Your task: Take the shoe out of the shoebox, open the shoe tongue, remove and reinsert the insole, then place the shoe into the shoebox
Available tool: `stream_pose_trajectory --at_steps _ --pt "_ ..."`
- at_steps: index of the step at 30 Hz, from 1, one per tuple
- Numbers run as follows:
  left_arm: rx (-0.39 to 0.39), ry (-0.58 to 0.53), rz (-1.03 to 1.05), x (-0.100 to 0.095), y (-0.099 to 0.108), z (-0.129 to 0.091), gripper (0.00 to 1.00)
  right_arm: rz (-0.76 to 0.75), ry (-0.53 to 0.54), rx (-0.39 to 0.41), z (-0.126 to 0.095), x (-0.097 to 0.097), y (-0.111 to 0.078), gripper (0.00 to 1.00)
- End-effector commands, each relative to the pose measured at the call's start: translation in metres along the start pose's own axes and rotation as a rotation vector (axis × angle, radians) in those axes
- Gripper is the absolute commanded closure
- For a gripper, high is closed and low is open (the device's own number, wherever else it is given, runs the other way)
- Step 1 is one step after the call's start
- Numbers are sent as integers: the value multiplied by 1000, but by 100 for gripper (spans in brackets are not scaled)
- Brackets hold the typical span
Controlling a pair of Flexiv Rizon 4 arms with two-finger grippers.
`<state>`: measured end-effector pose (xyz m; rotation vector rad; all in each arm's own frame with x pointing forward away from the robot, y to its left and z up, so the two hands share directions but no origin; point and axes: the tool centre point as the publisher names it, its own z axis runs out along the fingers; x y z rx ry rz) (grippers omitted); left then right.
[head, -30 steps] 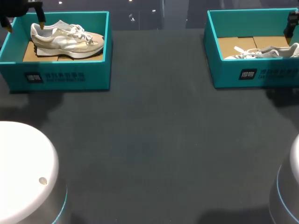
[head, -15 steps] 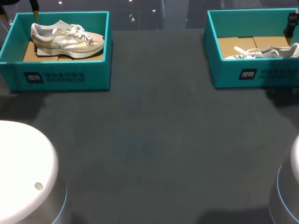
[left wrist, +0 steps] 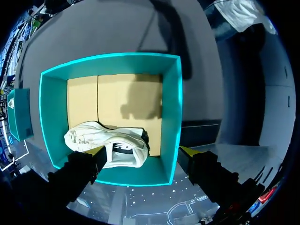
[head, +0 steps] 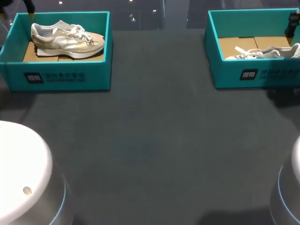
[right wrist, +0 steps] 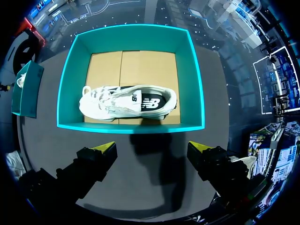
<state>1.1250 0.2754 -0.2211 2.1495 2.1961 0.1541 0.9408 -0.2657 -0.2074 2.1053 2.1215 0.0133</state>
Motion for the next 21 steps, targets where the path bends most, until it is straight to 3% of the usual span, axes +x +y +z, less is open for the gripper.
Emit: stream_pose_trajectory --at_steps 1,13,16,19,21 --pt "32 5 11 -2 33 20 0 1 -2 -1 0 0 -1 0" --pt "44 31 29 2 56 54 0 1 -2 -1 0 0 -1 0" --pt "46 35 34 2 57 62 4 1 -2 -1 0 0 -1 0" --pt "49 44 36 1 57 70 15 1 -2 -1 0 0 -1 0" --pt "56 47 38 0 57 75 15 1 -2 -1 0 0 -1 0"
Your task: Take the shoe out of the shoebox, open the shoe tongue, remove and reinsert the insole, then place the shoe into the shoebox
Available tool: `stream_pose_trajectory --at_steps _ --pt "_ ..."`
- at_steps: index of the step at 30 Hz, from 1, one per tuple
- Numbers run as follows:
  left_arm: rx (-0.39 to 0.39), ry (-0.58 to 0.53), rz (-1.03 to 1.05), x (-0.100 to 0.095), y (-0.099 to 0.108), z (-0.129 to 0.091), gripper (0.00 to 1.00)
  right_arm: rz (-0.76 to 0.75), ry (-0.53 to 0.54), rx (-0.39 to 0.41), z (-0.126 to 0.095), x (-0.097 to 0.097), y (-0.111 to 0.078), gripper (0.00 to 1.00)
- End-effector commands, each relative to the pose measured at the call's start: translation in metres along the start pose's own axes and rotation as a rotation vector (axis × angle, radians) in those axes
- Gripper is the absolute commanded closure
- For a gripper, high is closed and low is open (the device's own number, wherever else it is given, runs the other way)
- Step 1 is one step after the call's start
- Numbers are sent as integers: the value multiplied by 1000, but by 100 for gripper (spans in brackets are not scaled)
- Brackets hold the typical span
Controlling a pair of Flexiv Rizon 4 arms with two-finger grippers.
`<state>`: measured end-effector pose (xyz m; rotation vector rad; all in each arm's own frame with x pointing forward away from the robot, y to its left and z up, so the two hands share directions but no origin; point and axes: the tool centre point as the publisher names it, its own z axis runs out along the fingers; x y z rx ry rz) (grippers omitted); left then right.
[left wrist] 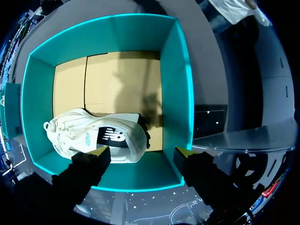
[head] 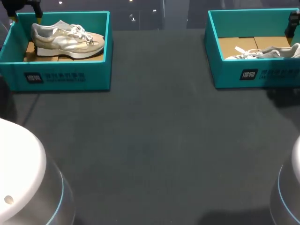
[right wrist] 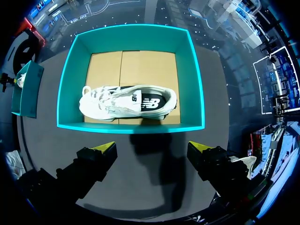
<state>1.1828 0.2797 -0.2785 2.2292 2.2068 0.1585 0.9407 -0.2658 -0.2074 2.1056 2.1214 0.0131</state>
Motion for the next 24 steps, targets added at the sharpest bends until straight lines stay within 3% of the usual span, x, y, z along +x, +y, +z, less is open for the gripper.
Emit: stream_pose_trajectory --at_steps 1,8,15,24 --pt "14 6 4 -2 6 14 15 1 -2 -1 0 0 -1 0" --pt "28 25 2 -7 6 30 15 1 -2 -1 0 0 -1 0" --pt "44 48 -4 -7 6 45 27 1 -2 -1 0 0 -1 0" --pt "67 63 -10 -6 5 61 36 1 -2 -1 0 0 -1 0"
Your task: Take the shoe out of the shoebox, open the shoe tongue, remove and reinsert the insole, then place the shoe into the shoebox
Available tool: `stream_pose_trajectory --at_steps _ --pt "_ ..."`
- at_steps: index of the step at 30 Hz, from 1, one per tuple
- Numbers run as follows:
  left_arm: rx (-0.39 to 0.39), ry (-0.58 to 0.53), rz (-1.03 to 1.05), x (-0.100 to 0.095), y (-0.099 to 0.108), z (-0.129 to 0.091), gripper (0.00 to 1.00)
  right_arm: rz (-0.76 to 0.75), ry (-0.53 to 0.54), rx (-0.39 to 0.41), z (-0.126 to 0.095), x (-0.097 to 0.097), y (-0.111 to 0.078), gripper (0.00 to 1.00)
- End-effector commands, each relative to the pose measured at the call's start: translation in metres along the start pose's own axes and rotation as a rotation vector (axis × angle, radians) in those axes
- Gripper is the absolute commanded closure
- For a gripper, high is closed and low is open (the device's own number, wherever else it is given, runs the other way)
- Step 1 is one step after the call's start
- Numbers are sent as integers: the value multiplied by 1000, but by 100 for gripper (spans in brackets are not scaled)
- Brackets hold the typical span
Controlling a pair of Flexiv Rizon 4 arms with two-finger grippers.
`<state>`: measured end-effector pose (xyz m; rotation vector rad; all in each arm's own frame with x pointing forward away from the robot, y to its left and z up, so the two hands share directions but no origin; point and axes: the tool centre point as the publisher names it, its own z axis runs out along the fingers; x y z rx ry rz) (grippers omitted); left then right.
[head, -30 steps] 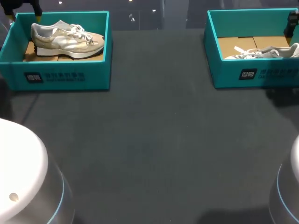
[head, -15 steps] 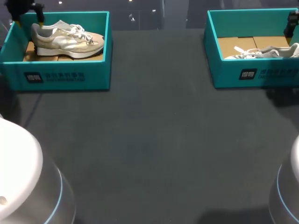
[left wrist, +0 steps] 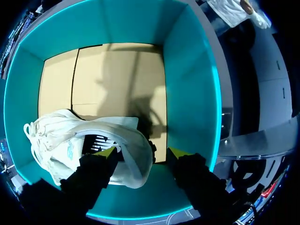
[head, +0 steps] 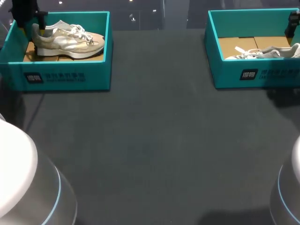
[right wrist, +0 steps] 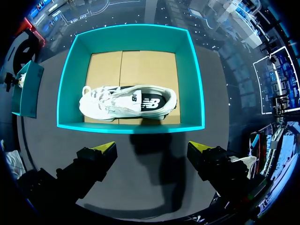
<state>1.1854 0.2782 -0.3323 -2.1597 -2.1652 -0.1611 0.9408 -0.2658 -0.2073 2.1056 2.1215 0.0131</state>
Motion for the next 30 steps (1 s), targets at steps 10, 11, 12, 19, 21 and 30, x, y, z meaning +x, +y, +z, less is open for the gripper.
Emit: stream_pose_trajectory --at_steps 10,11,12,19,21,30 --pt "29 25 0 2 9 25 33 1 -2 -1 0 0 -1 0" --pt "32 28 -1 2 10 26 32 1 -2 -1 0 0 -1 0" --pt "36 30 -2 2 10 28 31 1 -2 -1 0 0 -1 0" --pt "56 45 -4 3 9 37 36 1 -2 -1 0 0 -1 0" --pt "59 47 -3 4 9 38 41 1 -2 -1 0 0 -1 0" --pt "63 59 10 8 5 39 100 1 -2 -1 0 0 -1 0"
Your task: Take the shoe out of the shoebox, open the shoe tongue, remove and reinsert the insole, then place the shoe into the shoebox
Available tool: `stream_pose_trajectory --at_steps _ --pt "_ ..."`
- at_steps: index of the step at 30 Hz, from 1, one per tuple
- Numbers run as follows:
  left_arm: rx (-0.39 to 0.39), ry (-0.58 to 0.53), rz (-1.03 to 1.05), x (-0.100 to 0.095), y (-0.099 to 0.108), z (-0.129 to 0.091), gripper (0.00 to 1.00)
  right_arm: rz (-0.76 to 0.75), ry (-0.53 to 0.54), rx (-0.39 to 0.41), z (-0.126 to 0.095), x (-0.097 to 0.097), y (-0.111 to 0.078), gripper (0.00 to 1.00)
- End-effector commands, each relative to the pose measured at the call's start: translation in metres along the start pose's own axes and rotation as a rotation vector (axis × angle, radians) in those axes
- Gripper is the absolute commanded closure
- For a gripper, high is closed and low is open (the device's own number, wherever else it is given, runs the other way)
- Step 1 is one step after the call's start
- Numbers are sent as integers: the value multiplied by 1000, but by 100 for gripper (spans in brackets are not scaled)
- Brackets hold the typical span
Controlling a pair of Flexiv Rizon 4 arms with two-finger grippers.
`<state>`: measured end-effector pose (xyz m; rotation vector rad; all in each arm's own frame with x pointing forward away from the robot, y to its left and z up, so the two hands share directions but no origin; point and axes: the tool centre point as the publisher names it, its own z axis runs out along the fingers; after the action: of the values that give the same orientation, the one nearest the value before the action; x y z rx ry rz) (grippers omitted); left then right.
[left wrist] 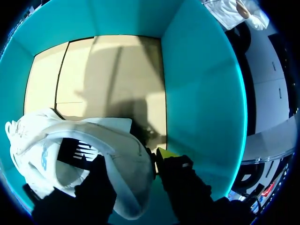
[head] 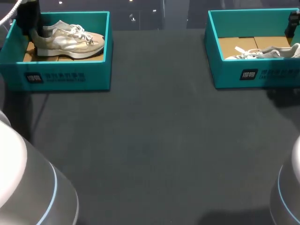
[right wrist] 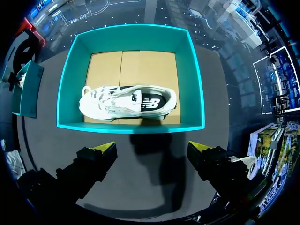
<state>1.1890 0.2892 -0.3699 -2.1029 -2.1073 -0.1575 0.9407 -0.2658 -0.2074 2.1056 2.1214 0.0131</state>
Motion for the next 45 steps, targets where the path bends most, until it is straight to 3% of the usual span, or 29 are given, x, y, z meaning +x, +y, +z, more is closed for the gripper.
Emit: stream_pose_trajectory --at_steps 1,8,14,22,35,41,45 --pt "5 2 7 4 1 -1 100 1 -2 -1 0 0 -1 0" --pt "5 1 23 15 -4 -7 100 1 -2 -1 0 0 -1 0" --pt "-12 -18 24 24 -10 -25 100 1 -2 -1 0 0 -1 0" --pt "-71 -47 17 28 -20 -70 100 1 -2 -1 0 0 -1 0" --pt "-154 13 -17 30 -41 -154 100 1 -2 -1 0 0 -1 0" --pt "-164 -7 -36 34 -55 -195 100 1 -2 -1 0 0 -1 0" --pt "-164 -7 -36 34 -55 -195 100 1 -2 -1 0 0 -1 0"
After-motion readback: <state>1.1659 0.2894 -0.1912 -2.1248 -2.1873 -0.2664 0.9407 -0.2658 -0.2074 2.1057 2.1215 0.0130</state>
